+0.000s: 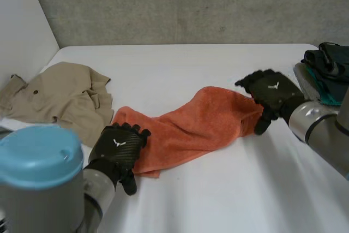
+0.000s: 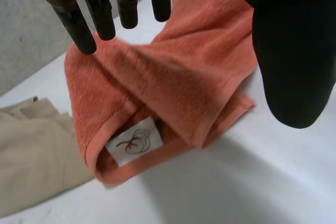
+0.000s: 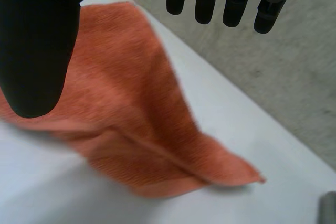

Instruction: Fold the laundry.

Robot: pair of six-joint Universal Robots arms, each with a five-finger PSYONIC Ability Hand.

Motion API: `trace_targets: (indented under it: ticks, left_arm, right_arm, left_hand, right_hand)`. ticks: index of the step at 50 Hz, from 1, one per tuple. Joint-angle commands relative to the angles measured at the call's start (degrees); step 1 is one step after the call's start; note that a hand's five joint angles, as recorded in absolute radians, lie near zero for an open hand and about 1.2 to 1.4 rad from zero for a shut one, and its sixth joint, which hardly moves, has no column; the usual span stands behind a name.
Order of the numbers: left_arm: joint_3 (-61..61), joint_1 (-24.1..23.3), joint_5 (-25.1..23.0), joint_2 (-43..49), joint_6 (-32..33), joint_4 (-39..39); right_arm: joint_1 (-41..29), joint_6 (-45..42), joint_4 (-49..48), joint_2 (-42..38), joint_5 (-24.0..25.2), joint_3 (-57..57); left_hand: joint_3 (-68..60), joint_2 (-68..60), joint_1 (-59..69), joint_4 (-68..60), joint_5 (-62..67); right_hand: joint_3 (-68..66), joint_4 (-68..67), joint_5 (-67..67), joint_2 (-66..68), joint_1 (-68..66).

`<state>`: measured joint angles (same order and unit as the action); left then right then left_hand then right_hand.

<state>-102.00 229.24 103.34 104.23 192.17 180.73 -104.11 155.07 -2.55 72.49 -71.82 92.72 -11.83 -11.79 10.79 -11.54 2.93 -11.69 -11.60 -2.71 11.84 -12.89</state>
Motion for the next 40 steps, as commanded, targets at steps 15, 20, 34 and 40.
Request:
trace_targets:
  ticks: [15, 20, 34, 40]
  left_arm:
    - [10.9, 4.0, -3.7, 14.4, -1.2, 1.7]
    - [12.4, 5.3, -2.5, 14.6, -1.3, 2.4]
    - [12.3, 7.3, -4.0, -0.3, -1.4, -4.9]
    - [12.5, 7.7, -5.5, -5.0, -0.9, -8.9]
  right_arm:
    - [6.7, 1.3, -2.9, -1.0, 4.1, 6.4]
    - [6.8, 0.7, -2.9, -3.2, 5.5, 5.0]
    - [6.9, -4.1, 0.0, -19.0, 6.5, -13.9]
    - [6.5, -6.6, -0.4, -25.1, 6.6, -21.2]
  left_hand:
    - [-15.2, -15.2, 16.2, -15.5, 14.1]
    - [-55.0, -55.0, 56.0, -55.3, 53.9]
    - [-68.2, -68.2, 69.2, -68.5, 67.1]
    - [-68.2, -68.2, 69.2, -68.5, 67.1]
  right_hand:
    - [-2.5, -2.6, -1.5, 2.4, -1.3]
    - [-4.7, -4.8, -3.7, 4.5, -3.5]
    - [-9.4, -9.5, -8.4, 9.3, -8.2]
    - [-12.3, -12.4, -11.2, 12.1, -11.1]
